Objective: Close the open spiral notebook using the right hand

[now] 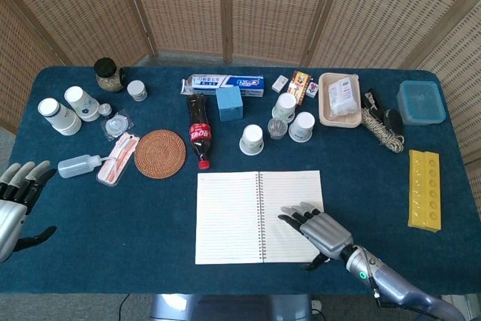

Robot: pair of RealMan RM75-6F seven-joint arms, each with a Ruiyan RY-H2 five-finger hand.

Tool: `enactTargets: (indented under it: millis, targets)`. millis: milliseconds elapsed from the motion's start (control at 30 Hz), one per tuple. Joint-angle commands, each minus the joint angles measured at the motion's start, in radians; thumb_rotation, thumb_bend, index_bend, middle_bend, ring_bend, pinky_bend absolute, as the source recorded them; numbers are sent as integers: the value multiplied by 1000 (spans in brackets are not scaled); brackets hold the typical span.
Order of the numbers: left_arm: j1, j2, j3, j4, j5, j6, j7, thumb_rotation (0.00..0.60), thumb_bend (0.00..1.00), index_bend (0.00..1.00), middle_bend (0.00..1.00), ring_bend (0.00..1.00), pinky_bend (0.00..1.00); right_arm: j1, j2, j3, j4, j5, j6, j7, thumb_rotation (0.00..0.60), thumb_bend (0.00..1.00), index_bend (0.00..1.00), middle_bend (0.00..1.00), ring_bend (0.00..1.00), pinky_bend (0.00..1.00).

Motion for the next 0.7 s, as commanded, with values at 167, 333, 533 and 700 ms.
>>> enactTargets:
  millis: [167, 333, 533, 700]
  targets:
    - [-9, 5, -2, -16, 2, -14, 23, 600, 37, 0, 0, 0, 0, 61, -40, 19, 45, 106, -60, 24, 465, 0, 0, 0, 0, 0]
    - [-14, 6, -3, -26, -2, -25, 34, 600, 37, 0, 0, 0, 0, 70, -62, 19, 77, 166, -57, 56, 432, 0, 2, 0, 0, 0]
    - [-16, 11, -7, -31, -5, -23, 32, 600, 36, 0, 0, 0, 0, 71, -79, -8, 109, 164, -54, 76, 421, 0, 30, 34, 29, 0]
    - [-12, 11, -3, -30, -3, -20, 26, 600, 37, 0, 0, 0, 0, 44, -76, -41, 124, 143, -24, 109, 422, 0, 37, 67, 67, 0]
